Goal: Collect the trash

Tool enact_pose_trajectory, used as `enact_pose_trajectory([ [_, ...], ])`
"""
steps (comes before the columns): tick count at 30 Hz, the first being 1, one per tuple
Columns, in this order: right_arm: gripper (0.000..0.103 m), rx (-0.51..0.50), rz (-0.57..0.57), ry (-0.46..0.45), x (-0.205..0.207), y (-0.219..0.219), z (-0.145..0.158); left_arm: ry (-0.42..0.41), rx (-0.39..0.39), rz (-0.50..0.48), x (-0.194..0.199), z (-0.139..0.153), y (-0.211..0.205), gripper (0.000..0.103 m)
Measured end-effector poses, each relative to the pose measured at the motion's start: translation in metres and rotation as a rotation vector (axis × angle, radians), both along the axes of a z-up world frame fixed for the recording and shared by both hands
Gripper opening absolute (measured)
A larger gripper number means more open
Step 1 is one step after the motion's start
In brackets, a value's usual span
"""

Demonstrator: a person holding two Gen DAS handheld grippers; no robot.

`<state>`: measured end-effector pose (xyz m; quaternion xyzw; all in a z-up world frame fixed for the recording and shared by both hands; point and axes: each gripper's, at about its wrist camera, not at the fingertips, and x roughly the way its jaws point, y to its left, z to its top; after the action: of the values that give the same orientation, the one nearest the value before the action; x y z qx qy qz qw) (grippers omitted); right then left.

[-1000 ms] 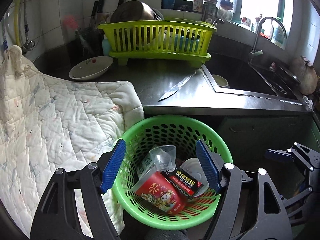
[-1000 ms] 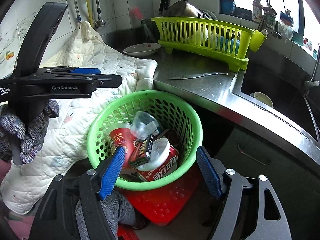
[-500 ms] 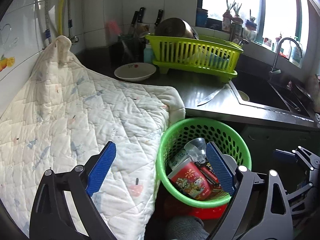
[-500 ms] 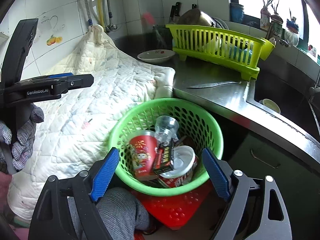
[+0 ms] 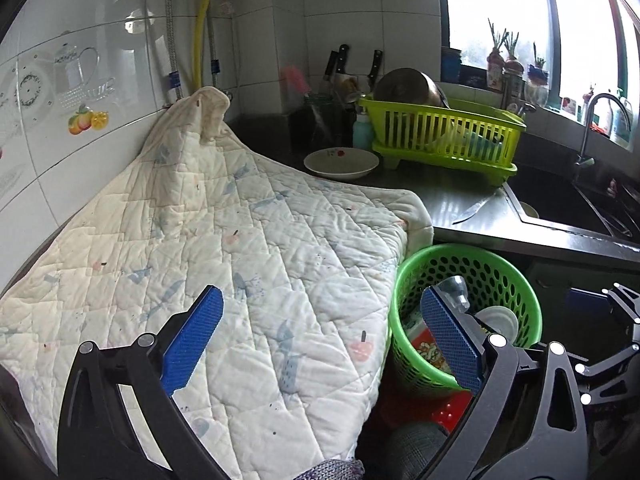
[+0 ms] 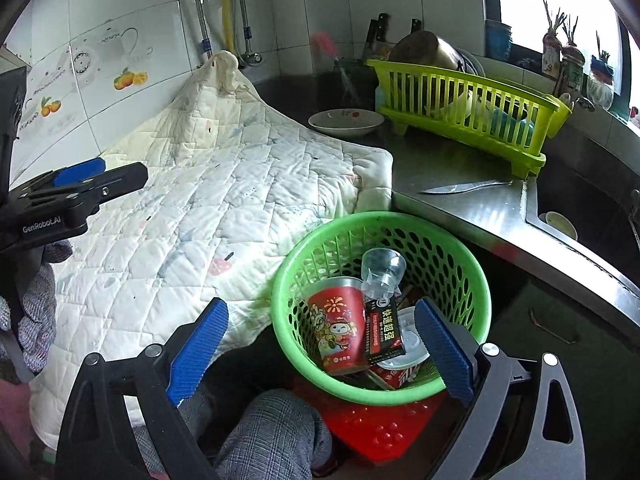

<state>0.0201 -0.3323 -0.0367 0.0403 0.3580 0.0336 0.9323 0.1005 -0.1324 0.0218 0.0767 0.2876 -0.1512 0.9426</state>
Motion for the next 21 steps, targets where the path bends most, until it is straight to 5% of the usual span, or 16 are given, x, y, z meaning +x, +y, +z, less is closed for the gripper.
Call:
enact_pose_trajectory([
  [21, 0.092, 0.047, -0.017, -0.021, 0.005, 0.038, 0.018, -0.001, -0.049, 0.246, -0.038, -0.011, 0.106, 0.098],
])
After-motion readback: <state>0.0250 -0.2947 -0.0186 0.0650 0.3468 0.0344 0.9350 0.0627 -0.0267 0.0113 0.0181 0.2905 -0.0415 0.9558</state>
